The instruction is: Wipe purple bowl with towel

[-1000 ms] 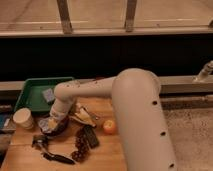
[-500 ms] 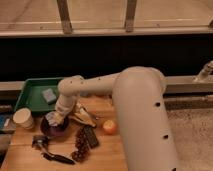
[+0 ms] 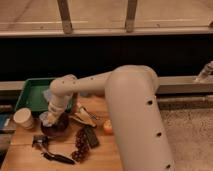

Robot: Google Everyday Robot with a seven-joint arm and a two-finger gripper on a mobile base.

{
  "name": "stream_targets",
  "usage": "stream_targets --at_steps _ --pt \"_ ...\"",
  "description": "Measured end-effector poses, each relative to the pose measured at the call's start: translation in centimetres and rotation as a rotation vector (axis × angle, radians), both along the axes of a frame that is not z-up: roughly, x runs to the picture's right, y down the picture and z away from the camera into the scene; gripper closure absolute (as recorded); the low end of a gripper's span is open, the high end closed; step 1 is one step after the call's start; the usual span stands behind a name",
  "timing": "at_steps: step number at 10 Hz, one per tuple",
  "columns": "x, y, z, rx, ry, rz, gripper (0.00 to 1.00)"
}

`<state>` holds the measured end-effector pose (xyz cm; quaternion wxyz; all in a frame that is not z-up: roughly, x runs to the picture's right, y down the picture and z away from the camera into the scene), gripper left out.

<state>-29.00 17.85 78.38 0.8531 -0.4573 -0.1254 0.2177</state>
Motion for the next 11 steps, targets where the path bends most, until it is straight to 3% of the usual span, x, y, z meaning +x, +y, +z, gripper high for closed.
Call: stream_targets --at_steps 2,5,8,10,11 --pt "1.0 1.8 -1.3 -0.011 0.002 -0.015 1.0" --pt "5.1 2.6 -1.1 -0.046 0.068 0.028 1.0" --pt "6.8 0.5 0.7 -0.048 0.084 0.076 1.0" --pt "5.3 -1.1 1.4 -0.035 0.068 0.081 1.0" --pt "3.2 -2.0 1.7 -0.026 0.043 0.072 1.0"
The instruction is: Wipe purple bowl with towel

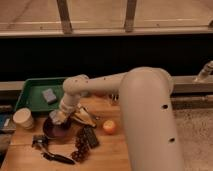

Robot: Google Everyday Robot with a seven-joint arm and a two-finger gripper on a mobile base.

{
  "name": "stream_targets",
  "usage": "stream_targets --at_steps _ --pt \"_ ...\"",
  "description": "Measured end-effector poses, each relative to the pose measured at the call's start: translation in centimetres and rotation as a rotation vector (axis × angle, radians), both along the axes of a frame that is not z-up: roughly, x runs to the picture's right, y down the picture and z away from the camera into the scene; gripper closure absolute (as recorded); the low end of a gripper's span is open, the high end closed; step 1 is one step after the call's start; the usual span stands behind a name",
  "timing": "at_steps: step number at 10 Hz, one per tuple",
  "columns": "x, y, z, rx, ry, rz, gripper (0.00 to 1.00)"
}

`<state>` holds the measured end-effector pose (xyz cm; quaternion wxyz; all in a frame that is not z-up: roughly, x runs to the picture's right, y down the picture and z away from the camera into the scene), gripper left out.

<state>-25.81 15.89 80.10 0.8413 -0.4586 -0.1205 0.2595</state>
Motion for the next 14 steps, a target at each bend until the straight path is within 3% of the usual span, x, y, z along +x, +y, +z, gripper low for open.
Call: stream_targets --at_steps 2,5,10,12,14 --pt "-2.6 0.0 -0.3 0.005 -0.043 -0.031 1.0" --pt "-4.1 2.1 -2.1 -0.004 -0.075 -0.056 1.0" --pt "2.1 5.1 -3.2 -0.057 -0.001 -0.012 1.0" --pt "3.6 4.4 -2.0 -0.07 0.027 0.013 1.0" --pt "3.2 2.9 -0.9 -0.064 0.029 0.022 1.0"
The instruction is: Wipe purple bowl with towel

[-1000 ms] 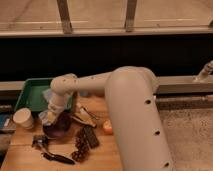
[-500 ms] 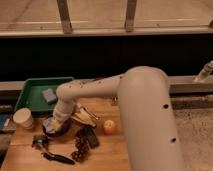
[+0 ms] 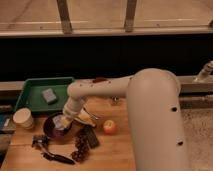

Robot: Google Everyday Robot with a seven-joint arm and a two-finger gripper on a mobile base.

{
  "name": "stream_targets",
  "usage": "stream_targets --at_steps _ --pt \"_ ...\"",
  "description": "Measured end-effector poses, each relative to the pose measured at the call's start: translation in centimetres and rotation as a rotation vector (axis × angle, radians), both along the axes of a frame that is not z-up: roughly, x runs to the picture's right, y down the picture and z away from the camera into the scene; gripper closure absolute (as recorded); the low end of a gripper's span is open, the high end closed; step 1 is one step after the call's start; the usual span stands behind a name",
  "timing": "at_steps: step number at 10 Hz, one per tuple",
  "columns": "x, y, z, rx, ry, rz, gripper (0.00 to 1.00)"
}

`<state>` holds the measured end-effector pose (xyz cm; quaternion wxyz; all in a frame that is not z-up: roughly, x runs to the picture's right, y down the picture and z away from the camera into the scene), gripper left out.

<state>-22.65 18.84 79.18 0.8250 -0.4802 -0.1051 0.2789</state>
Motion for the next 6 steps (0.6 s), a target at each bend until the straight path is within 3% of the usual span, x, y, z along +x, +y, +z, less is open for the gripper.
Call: stream_targets --at_steps 3,5,6 --pt "-3.1 -1.5 0.5 0.017 -0.042 -0.015 1.0" --pt "-4.1 -0.9 -0.3 0.02 -0.073 -0.035 1.0" --pt "-5.1 0.5 -1.8 0.023 -0.101 -0.048 1.0"
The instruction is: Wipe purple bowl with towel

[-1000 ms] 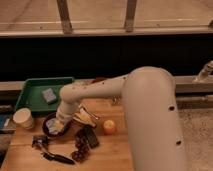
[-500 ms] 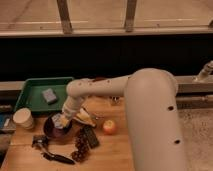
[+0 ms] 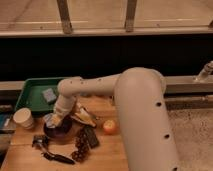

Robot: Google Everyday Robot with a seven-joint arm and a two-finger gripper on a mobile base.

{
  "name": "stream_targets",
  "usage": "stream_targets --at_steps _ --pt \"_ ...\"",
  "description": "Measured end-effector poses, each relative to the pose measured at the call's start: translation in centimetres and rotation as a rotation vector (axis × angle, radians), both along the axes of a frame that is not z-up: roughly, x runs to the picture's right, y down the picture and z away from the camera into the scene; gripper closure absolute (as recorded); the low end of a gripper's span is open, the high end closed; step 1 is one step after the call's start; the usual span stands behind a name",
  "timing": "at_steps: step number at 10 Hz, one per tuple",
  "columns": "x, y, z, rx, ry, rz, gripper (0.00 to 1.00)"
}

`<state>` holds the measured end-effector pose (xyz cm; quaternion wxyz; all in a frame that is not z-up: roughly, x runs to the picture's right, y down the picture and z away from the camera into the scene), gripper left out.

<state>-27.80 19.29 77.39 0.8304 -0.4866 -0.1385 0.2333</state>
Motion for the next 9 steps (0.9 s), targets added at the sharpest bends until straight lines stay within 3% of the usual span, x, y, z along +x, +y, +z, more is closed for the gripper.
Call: stream_targets --at_steps 2,4,6,9 --pt "0.4 1.3 -1.3 -0.007 -0.003 0.013 1.0" --pt "2.9 2.5 -2.3 -0.023 0.024 0.049 1.0" --pt "4.9 2.5 -1.5 -0.045 0.047 0.093 1.0" --pt "4.4 1.3 0.0 -0.05 0.028 0.119 1.0"
